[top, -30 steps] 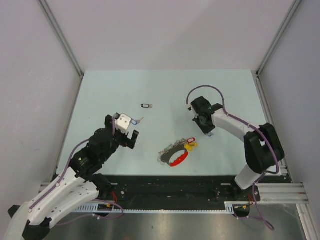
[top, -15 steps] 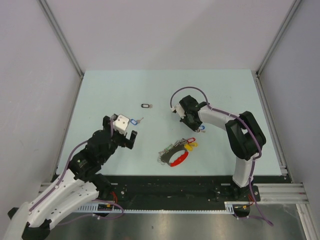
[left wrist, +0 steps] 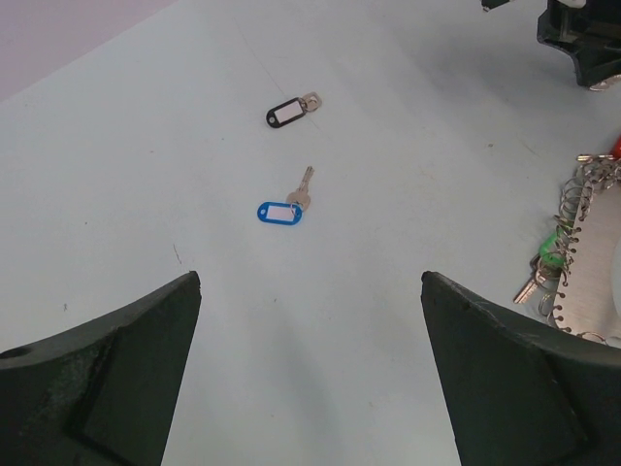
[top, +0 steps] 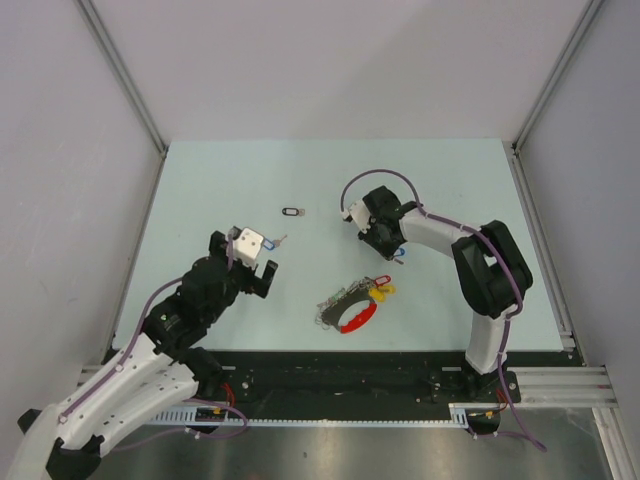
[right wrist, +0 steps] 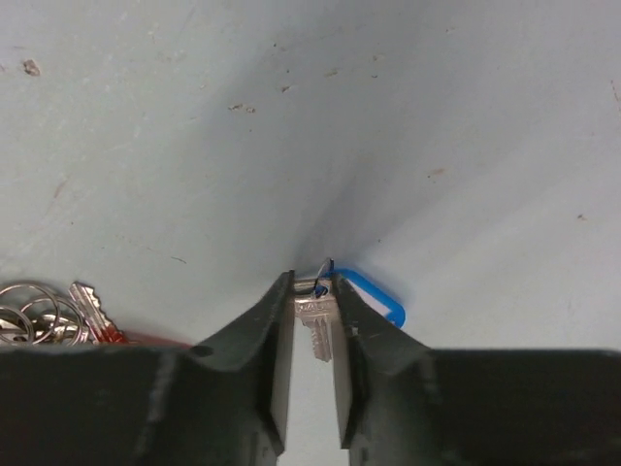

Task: Put the keys on the keyring

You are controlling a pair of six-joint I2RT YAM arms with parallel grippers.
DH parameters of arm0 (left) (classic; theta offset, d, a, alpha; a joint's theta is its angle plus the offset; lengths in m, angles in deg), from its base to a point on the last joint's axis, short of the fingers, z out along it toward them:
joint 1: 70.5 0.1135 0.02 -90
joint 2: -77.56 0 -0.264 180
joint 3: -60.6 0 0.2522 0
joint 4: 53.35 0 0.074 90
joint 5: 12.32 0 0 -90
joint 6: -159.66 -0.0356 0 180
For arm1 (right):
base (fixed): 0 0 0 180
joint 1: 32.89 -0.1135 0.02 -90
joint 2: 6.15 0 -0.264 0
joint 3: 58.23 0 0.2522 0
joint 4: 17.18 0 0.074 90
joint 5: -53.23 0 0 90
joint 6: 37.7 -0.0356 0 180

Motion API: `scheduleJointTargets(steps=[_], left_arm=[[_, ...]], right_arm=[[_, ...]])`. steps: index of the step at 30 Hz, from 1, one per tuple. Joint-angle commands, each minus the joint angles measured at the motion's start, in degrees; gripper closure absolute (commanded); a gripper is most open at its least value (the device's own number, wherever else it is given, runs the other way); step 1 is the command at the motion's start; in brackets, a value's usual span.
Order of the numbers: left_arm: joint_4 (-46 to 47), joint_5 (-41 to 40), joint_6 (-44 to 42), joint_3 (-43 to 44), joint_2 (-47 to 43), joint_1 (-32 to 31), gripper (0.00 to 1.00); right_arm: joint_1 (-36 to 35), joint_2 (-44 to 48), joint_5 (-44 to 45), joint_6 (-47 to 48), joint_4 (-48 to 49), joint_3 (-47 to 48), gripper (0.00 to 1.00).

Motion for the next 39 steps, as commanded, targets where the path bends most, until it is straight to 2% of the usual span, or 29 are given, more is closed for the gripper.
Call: scheduleJointTargets(steps=[1, 7, 12, 18, 22, 26, 30, 39], left_arm=[[1.4, -1.1, -1.4, 0.0, 0.3, 0.5, 0.0], [1.4, -1.5, -1.4, 0.0, 0.3, 0.6, 0.0], [1.2, -2.2, -1.4, 0.0, 0.2, 0.7, 0.0], [1.3, -2.2, -1.3, 0.0, -0.4, 0.9, 0.0], [1.4, -2.1, -1.3, 0.2, 0.2, 1.1, 0.0], [1.4, -2.1, -1.2, 0.2, 0.5, 1.2, 0.0], [1.3, -2.2, -1.3, 0.1, 1.0, 1.2, 0.0], [1.4, -2.1, -1.3, 0.2, 1.2, 1.4, 0.0]], right_arm=[[0.2, 4.6, -0.1, -1.2, 1.0, 1.6, 0.71], [-0.8, 11.4, 3.1, -5.3, -0.1, 1.4, 0.57], [-2.2, 16.0, -1.2, -9.3, 0.4, -1.6, 0.51], [-4.7, 21.3, -10.2, -17.8, 8.0, -11.6, 0.52], [-8.4, 23.5, -15.7, -22.2, 20.0, -19.2, 0.55], [-12.7, 22.7, -14.9, -24.8, 26.1, -21.9, 0.57], [-18.7, 22.9, -9.5, -27.5, 31.6, -23.4, 0.57], [-24.5, 19.2, -3.8, -29.8, 33.0, -24.0, 0.57]])
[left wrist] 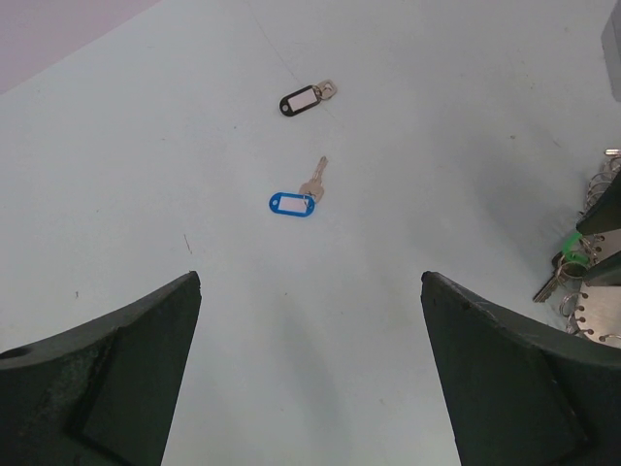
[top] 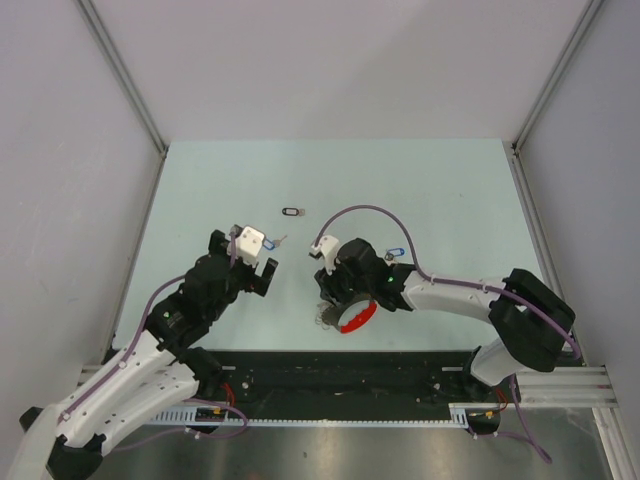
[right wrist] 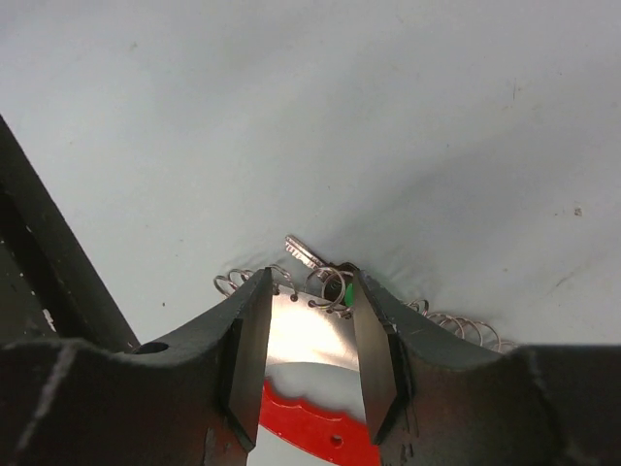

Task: Put the keys on the keyring

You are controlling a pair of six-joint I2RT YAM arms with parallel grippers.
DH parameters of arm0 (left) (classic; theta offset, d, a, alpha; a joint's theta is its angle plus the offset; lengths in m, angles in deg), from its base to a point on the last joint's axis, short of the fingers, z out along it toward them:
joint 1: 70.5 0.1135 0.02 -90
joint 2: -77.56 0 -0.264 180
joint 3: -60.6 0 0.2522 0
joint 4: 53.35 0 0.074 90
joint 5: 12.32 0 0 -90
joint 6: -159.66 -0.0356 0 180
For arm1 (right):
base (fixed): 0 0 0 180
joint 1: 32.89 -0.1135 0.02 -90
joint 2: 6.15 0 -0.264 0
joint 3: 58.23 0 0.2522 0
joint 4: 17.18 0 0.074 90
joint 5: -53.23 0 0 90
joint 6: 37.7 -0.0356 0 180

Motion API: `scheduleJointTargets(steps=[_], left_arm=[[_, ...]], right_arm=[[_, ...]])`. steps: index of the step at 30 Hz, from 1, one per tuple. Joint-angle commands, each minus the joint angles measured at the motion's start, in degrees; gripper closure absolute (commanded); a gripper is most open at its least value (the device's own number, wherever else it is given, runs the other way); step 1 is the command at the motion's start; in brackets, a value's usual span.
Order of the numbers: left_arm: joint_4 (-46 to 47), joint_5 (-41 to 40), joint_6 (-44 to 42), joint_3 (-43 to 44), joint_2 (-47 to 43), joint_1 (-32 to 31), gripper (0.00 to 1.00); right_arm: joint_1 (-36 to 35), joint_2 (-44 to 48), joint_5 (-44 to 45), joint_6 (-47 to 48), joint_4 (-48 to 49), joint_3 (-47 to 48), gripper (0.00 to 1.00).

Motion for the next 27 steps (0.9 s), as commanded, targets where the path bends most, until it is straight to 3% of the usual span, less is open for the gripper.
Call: scheduleJointTargets(steps=[1, 6, 14, 20, 27], left_arm=[[1.4, -1.0, -0.9, 0.2, 0.0, 0.5, 0.0], [1.4, -1.2, -0.8, 0.1, 0.0, 0.5, 0.0], [1.3, -0.5, -0.8, 0.2, 0.4, 0.7, 0.0], [1.3, -0.6, -0.8, 0.2, 0.2, 0.8, 0.0], [1.2, -0.7, -0.7, 0.2, 0.0, 0.9, 0.0]], right_arm=[[-1.5, -2.7, 5.9, -2.2, 2.6, -0.4, 0.57], [-1.5, -3.2, 12.7, -3.0, -2.2, -0.4, 0.57], [-0.7, -1.8, 16.3, -4.0, -7.9, -0.3, 0.57], [-0.4, 2.1, 7.0, -4.5, -5.7, 0.2, 0.57], [-0.2, -2.2, -2.3, -5.0, -2.0, 2.2, 0.6]])
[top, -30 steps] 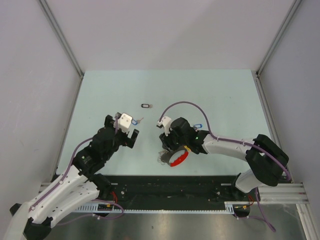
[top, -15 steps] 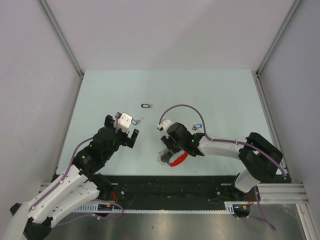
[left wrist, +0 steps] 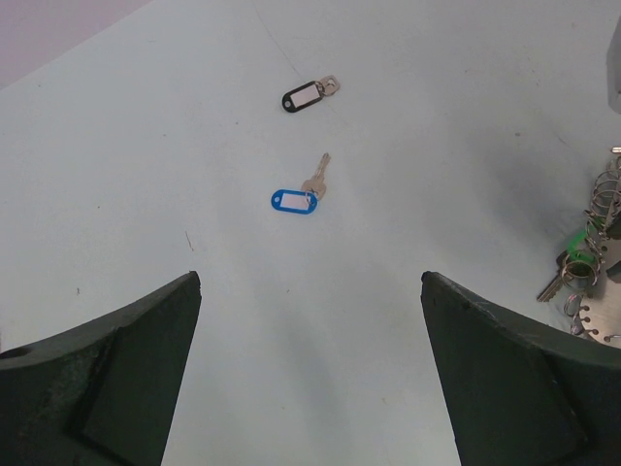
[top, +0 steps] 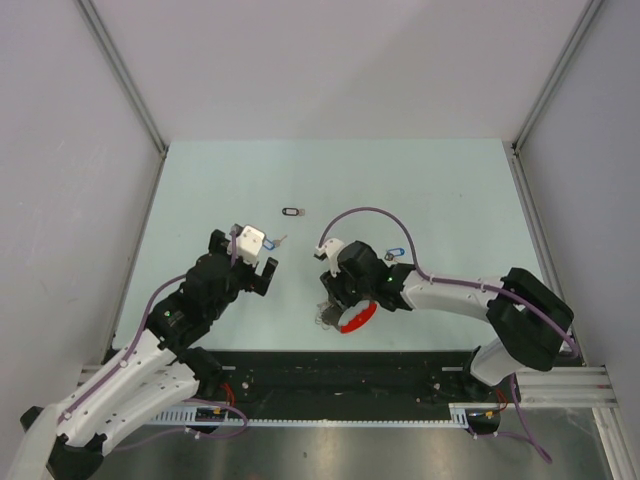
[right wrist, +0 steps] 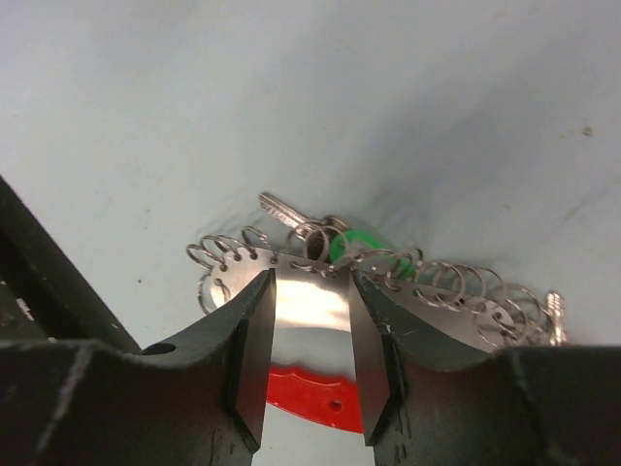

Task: Put the keys on the keyring

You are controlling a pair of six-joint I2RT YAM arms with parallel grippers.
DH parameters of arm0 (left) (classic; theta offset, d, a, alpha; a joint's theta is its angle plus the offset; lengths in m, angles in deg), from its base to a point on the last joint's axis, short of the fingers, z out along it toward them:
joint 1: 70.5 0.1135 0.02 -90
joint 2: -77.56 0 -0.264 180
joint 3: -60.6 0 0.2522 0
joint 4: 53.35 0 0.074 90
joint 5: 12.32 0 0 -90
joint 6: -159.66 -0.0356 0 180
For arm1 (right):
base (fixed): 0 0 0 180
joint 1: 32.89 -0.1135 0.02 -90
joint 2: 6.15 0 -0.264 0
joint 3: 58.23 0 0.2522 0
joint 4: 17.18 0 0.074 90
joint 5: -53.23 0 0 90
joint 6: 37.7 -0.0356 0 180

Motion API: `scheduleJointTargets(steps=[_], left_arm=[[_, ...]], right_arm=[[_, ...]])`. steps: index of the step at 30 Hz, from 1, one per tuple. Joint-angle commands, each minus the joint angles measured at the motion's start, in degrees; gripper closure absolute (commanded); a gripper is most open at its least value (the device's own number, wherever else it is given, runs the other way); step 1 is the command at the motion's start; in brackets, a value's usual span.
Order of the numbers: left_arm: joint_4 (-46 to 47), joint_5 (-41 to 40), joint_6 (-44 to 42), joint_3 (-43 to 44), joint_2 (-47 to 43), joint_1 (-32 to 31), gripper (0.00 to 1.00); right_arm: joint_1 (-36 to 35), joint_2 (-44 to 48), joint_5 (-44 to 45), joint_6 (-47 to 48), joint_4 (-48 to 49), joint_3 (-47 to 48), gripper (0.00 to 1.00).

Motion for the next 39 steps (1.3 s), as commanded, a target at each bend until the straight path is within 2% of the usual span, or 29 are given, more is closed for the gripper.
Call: scheduleJointTargets(steps=[1, 16, 22, 26, 32, 35, 39], left_arm=[[1.2, -0.8, -0.7, 0.3, -0.5, 0.4, 0.0], [1.0, -0.6, -0.8, 0.2, -0.7, 0.4, 0.0], [1.1, -0.5, -0.8, 0.3, -0.5, 0.4, 0.0], [1.0, -0.4, -0.8, 0.3, -0.3, 0.4, 0.0], [1.0, -0.2, -0.8, 0.2, -0.2, 0.4, 0.0], [1.3, 0.9, -0.8, 0.2, -0.4, 0.5, 0.0], [2.0, 3.7, -1.1, -0.1, -1.0, 0.6, 0.0]], right_arm=[[0.1, -3.3, -7.0, -1.0, 4.0, 2.8, 0.6], [2.4, -11.1, -19.1, 4.3, 8.3, 3.4, 0.67], [3.1, -10.9, -21.0, 4.8, 6.8, 3.4, 0.83], [3.4, -8.7, -21.1, 8.1, 6.1, 3.5, 1.0], [3.4, -4.9, -20.0, 13.3, 3.6, 3.4, 1.0], [3.3, -2.7, -20.3, 16.0, 5.3, 2.1, 1.0], [3.5, 0.2, -22.2, 18.5, 12.8, -0.8, 1.0]])
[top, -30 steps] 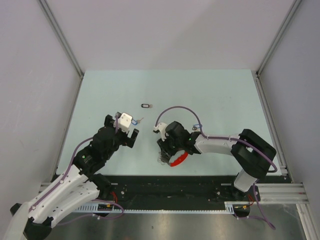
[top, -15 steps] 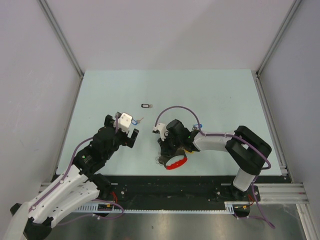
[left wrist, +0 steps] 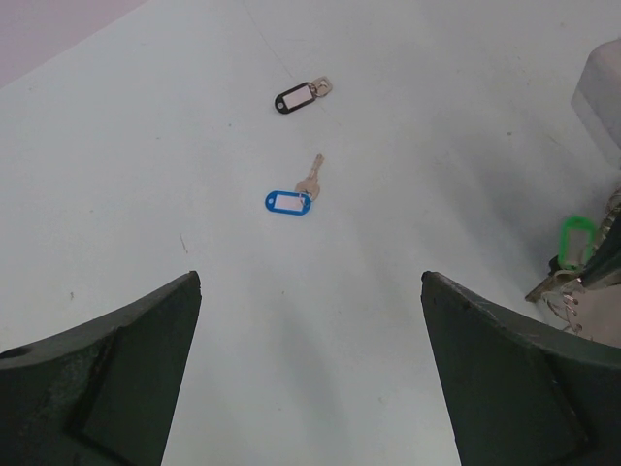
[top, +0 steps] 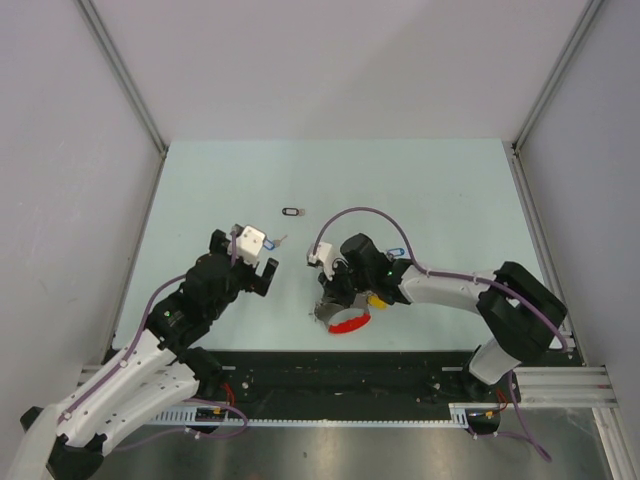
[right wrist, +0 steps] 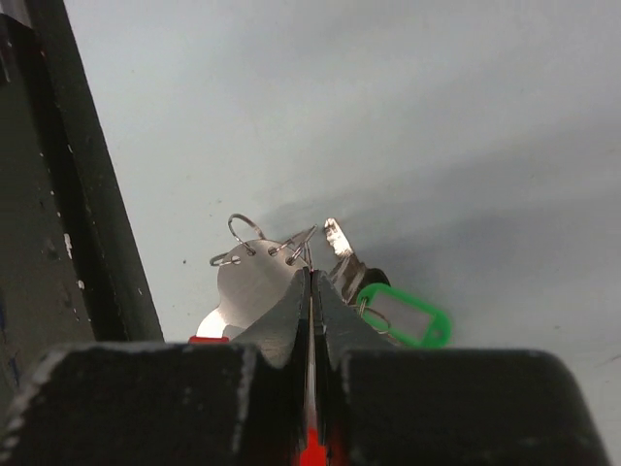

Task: Put the keys on the keyring

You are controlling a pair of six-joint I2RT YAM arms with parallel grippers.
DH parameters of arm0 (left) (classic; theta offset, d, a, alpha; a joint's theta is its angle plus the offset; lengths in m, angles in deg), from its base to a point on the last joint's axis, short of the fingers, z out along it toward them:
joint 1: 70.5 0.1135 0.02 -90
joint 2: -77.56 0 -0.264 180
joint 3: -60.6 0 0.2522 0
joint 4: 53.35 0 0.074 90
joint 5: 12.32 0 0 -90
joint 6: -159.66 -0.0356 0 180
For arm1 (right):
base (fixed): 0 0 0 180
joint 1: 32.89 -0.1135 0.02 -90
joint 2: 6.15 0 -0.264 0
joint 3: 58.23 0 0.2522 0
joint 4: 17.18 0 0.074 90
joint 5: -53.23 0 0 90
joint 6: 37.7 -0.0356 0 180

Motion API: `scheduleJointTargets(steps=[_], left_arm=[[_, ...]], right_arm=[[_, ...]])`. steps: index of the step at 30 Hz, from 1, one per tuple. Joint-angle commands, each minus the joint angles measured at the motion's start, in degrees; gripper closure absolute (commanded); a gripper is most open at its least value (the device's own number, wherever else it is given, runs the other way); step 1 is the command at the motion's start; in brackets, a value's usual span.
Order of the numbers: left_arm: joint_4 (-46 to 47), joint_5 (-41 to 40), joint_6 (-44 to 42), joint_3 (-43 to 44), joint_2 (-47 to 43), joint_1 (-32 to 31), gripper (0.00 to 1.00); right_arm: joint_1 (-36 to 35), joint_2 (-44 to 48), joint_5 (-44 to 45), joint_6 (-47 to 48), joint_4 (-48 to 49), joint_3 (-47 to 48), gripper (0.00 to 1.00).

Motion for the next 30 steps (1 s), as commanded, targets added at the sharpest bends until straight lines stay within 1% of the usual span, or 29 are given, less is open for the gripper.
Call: scheduleJointTargets(steps=[1, 3, 8, 11, 12, 15, 16, 17, 19, 22, 24, 25, 30], left_arm=[[2.5, 4.0, -1.2, -0.2, -1.5, 0.5, 0.0], [3.2, 7.2, -1.6, -0.5, -2.2, 0.6, 0.0], [6.4, 14.6, -2.1, -2.1, -4.7, 0.9, 0.0], [7.6, 21.5, -3.0, -2.7, -4.6, 1.0, 0.0], [7.9, 26.1, -3.2, -2.7, -4.3, 1.1, 0.0], [9.2, 33.2, -4.4, -2.9, -3.3, 1.2, 0.0], [9.5, 37.6, -4.8, -2.9, -2.7, 1.3, 0.0], [9.9, 39.4, -5.7, -2.9, -2.1, 1.3, 0.0], [10.7, 43.0, -6.5, -2.6, -0.2, 1.6, 0.0], [11.8, 45.1, -6.9, -1.9, 3.4, 1.8, 0.02], [12.4, 47.5, -6.7, -1.1, 5.8, 2.2, 0.03], [12.9, 48.3, -6.5, -0.3, 8.5, 2.3, 0.05], [14.5, 56.5, -7.0, 1.7, 16.6, 2.3, 0.1]], right_arm=[[0.2, 5.0, -2.4, 5.2, 8.7, -3.5, 1.0], [0.6, 6.9, -3.4, 6.2, 11.5, -5.1, 1.0], [1.6, 11.3, -4.4, 7.5, 14.0, -8.2, 1.0], [2.7, 14.4, -6.4, 7.5, 16.9, -10.4, 1.0], [2.9, 15.2, -7.0, 7.5, 17.4, -11.0, 1.0], [3.7, 18.6, -8.1, 7.6, 18.4, -12.9, 1.0], [3.8, 19.4, -8.2, 7.8, 18.4, -13.2, 1.0], [3.9, 20.3, -8.5, 7.7, 19.2, -14.4, 1.0], [4.2, 22.9, -9.2, 7.1, 20.5, -15.8, 1.0], [4.4, 25.8, -9.9, 6.5, 22.3, -18.4, 1.0], [4.6, 26.6, -10.3, 5.9, 23.2, -19.8, 1.0], [4.9, 27.1, -10.7, 5.7, 23.4, -20.2, 1.0], [5.3, 27.0, -11.6, 5.4, 24.9, -21.4, 1.0]])
